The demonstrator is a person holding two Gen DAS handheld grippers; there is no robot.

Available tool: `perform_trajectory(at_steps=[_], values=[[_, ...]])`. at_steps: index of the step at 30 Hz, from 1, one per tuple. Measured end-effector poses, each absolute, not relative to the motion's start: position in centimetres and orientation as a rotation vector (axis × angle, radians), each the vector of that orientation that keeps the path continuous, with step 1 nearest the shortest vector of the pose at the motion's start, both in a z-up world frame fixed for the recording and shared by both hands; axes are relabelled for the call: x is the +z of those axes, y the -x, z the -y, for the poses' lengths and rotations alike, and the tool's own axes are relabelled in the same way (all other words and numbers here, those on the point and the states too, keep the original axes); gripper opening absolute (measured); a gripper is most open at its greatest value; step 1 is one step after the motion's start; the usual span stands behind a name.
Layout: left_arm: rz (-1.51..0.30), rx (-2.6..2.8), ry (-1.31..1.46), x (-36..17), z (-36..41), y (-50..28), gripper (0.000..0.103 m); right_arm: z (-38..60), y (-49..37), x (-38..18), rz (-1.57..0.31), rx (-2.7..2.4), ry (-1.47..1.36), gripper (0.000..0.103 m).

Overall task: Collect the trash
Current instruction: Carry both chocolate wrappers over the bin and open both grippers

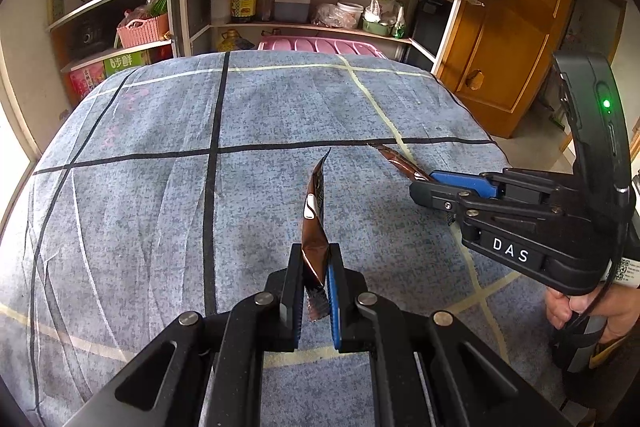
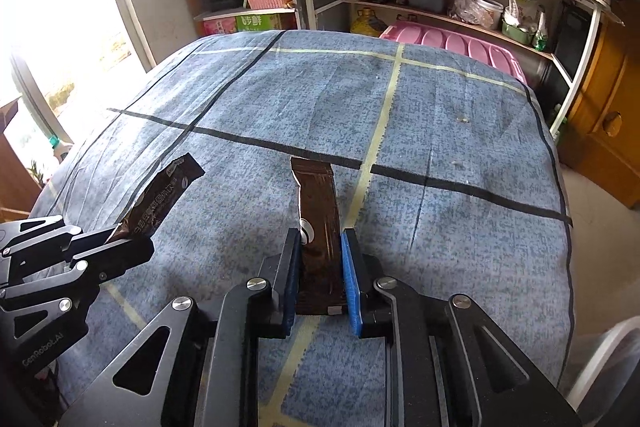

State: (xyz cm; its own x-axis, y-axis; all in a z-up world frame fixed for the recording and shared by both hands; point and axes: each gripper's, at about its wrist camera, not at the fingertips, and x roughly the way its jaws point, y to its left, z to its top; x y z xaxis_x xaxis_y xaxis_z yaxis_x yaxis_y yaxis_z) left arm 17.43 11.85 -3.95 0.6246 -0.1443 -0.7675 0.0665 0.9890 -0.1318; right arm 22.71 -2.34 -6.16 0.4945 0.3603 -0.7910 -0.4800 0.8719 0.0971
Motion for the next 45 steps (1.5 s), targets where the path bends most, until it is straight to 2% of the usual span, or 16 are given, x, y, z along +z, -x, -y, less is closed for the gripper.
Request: perform_trajectory(at_steps=[23, 36, 45], values=[[-0.777, -0.232, 0.012, 1.3, -4.1, -13.3, 0.01, 11.4, -15.4, -0.5, -0.789, 0.441, -0.085, 0.021], [-0.748, -0.439, -0.051, 2.7, 7.2, -12.1, 0.01, 22.4, -10.4, 1.7, -0.711, 0.216, -0.162, 0.021], [-0.78, -0.557, -0.091, 1.6, 14.7, -11.7, 0.01, 28.7, -8.3, 0.9, -0.736, 0.071, -0.196, 0.021]])
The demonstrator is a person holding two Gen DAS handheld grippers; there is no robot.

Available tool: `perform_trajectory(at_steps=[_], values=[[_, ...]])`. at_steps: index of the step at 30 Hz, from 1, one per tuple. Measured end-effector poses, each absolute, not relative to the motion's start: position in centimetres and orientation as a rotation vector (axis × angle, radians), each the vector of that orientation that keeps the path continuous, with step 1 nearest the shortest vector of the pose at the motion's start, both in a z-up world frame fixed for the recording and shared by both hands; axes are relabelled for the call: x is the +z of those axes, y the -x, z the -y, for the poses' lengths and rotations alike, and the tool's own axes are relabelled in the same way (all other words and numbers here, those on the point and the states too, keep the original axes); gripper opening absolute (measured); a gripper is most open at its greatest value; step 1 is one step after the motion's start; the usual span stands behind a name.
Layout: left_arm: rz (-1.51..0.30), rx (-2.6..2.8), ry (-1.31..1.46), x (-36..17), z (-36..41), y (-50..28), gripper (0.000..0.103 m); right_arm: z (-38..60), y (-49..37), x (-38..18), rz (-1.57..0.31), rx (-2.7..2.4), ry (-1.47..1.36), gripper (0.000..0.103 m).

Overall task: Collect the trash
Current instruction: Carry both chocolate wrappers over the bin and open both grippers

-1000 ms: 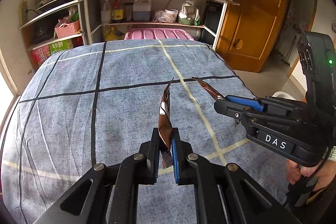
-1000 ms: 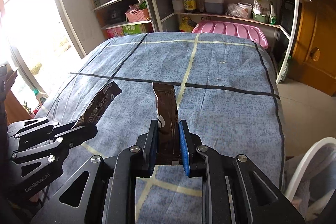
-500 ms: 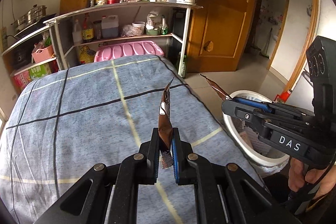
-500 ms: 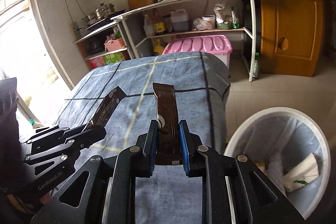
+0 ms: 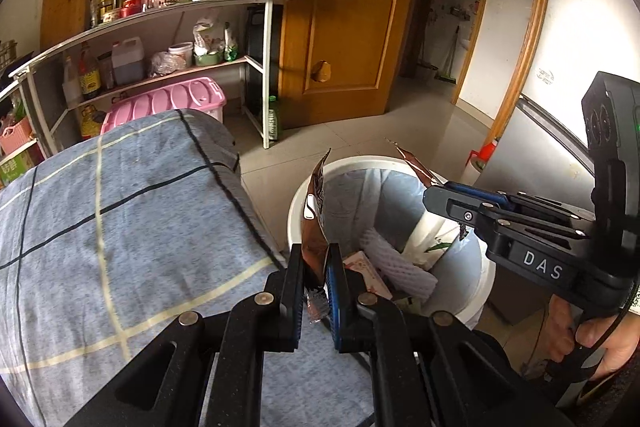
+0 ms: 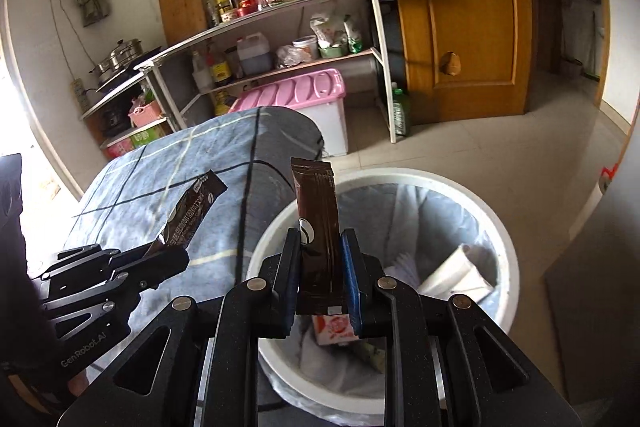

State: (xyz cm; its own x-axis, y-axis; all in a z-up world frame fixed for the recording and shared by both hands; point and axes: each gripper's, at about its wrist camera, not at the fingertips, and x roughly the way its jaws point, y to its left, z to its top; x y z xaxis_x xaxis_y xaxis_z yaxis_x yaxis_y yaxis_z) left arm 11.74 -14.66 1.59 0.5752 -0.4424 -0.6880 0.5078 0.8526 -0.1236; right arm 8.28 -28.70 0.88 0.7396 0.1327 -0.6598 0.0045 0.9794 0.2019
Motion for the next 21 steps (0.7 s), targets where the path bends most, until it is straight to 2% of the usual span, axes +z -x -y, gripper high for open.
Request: perform_trajectory(at_steps=[9, 17, 20, 21], values=[[-0.847, -0.631, -0.117, -0.6, 19.8, -11.8, 0.01, 33.1, -7.6, -1.6, -0.821, -0.015, -0.196, 0.021], [-0.895, -0.62, -0.131, -2.5, 21.5, -12.4, 0.011, 35.4, -7.8, -3.8, -0.872, -0.06, -0.203, 0.021], [-0.891, -0.602, -0.151, -2.7, 21.6, -12.4, 0.019, 35.6, -8.0, -4.1, -0.884, -0.061, -0.212, 0.025], [-0.892, -0.595, -0.149, -2.7, 21.5, -12.4, 0.027, 35.7, -7.9, -4.1, -0.885, -0.068, -0.207, 0.028]])
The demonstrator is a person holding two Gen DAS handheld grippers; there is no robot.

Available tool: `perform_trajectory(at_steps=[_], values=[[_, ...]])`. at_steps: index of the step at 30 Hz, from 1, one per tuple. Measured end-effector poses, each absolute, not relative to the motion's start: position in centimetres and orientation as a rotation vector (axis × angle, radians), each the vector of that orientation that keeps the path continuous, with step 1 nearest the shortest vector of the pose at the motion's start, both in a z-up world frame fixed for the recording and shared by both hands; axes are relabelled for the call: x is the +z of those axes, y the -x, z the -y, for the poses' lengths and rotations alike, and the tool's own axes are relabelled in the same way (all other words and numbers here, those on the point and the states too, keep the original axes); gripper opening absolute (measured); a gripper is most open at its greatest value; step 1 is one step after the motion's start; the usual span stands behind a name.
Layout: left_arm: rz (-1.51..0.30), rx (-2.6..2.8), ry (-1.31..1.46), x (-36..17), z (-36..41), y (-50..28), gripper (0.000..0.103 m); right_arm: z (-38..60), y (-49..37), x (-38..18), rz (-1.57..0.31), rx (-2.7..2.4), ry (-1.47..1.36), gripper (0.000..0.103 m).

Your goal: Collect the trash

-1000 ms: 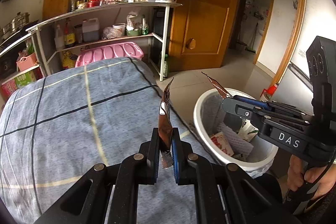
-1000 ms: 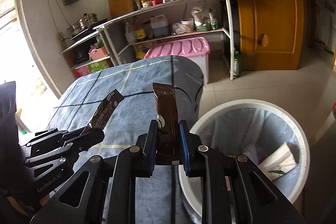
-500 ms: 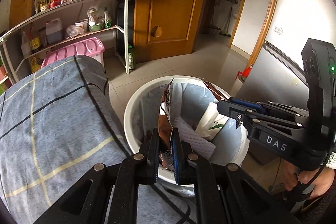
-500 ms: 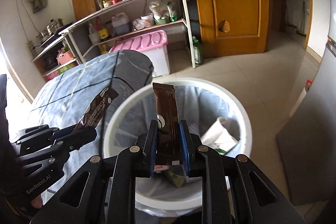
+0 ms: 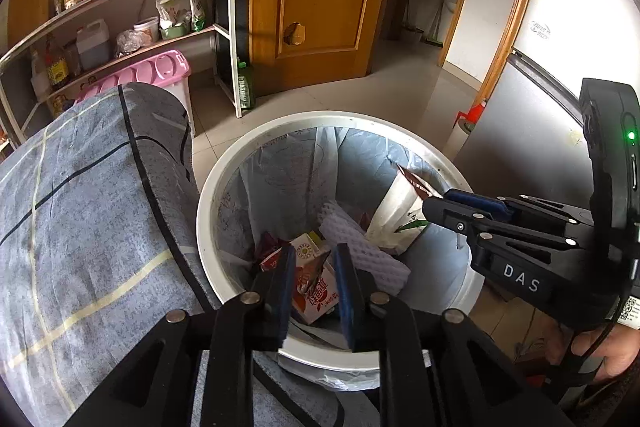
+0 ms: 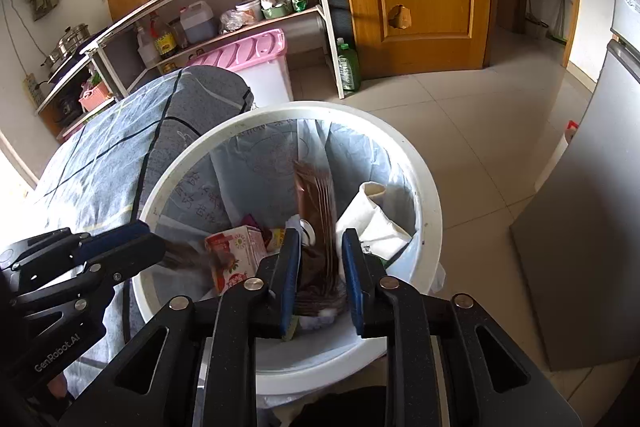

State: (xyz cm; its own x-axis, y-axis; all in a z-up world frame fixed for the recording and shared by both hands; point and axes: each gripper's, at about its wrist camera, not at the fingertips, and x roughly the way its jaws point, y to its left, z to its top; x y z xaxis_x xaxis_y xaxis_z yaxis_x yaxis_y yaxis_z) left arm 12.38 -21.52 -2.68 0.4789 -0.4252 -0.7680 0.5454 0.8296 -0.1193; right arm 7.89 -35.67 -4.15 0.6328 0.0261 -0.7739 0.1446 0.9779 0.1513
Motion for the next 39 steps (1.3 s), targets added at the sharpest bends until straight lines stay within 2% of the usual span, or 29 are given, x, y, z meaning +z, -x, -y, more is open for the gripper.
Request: perform_trajectory(at_steps=[2, 3, 16, 31, 39], values=[[-0.89, -0.594, -0.14, -2.6, 21.3, -12.5, 0.035, 35.8, -7.7, -4.1, -0.88, -0.072, -0.212, 0.045], [-0.886, -0.587, -0.142, -2.5, 21.2, -12.4, 0.037, 35.8, -7.6, -4.1, -0.875, -0.071, -0.219, 0.046], [-0.787, -0.492, -0.138, -0.2, 18.4, -9.5, 0.038, 33.9, -4.5, -1.4, -0.76, -0.11, -0.208, 0.046], [-0.598, -0.336, -0.113, 2.8, 12.6, -2.2, 0.039, 28.3, 1.9, 0.4, -0.63, -0.11, -0.161, 0.049], [-0.593, -0.316, -0.104, 2.5, 11.4, 0.1, 0.039, 26.6, 4.0, 0.6, -0.591, -0.12, -0.152, 0.049]])
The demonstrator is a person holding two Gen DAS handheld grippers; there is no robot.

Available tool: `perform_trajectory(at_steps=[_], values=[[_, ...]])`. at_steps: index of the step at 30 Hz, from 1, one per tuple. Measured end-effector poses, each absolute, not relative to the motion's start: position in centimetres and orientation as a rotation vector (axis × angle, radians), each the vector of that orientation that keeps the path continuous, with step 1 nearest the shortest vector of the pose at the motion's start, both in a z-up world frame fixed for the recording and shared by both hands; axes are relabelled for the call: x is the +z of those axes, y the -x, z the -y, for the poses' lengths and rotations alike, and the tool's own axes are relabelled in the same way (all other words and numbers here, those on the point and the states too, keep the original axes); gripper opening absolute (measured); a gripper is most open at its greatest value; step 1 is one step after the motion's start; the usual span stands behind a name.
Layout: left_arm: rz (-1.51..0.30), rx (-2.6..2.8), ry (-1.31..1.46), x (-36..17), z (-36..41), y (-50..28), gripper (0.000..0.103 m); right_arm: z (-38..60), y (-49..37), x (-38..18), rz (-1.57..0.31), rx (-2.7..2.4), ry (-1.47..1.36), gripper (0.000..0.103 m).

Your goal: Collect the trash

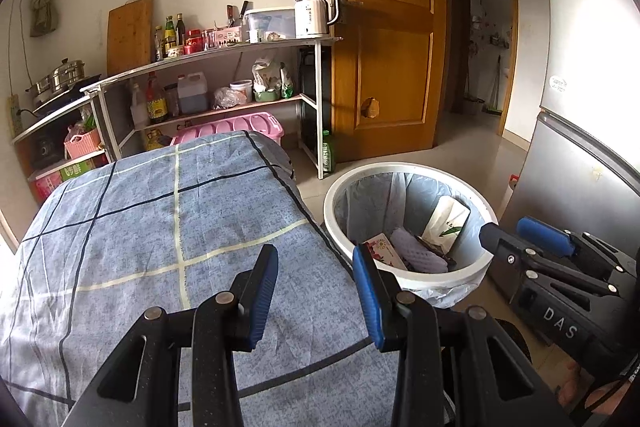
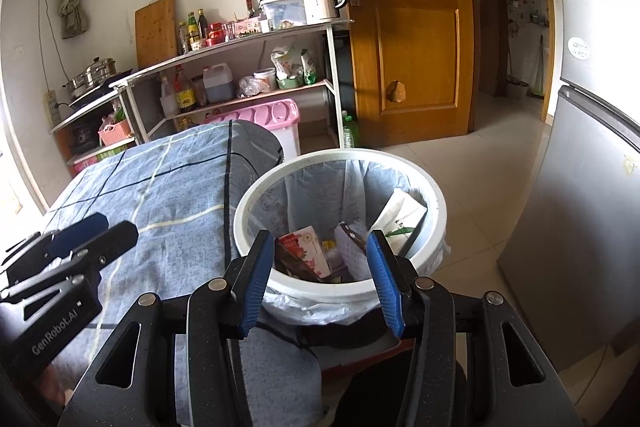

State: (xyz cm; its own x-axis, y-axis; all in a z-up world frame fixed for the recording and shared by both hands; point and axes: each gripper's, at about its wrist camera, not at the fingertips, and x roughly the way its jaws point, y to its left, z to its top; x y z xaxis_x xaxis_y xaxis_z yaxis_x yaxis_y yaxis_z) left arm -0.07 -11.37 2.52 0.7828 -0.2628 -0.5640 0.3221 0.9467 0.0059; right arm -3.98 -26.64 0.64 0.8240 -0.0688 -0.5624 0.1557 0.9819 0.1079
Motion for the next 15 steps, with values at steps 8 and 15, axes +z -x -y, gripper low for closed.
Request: perform_trajectory(at_steps=[8, 15], values=[[-0.581, -0.273, -0.096, 2.5, 10.2, 1.4, 0.039, 25.6, 5.3, 0.9, -0.569, -0.129, -0.139, 0.049], [-0.595, -0.266, -0.091, 2.3, 9.7, 1.4, 0.039, 25.0, 5.5, 1.3, -0.559, -0.122, -0.131, 0.049]])
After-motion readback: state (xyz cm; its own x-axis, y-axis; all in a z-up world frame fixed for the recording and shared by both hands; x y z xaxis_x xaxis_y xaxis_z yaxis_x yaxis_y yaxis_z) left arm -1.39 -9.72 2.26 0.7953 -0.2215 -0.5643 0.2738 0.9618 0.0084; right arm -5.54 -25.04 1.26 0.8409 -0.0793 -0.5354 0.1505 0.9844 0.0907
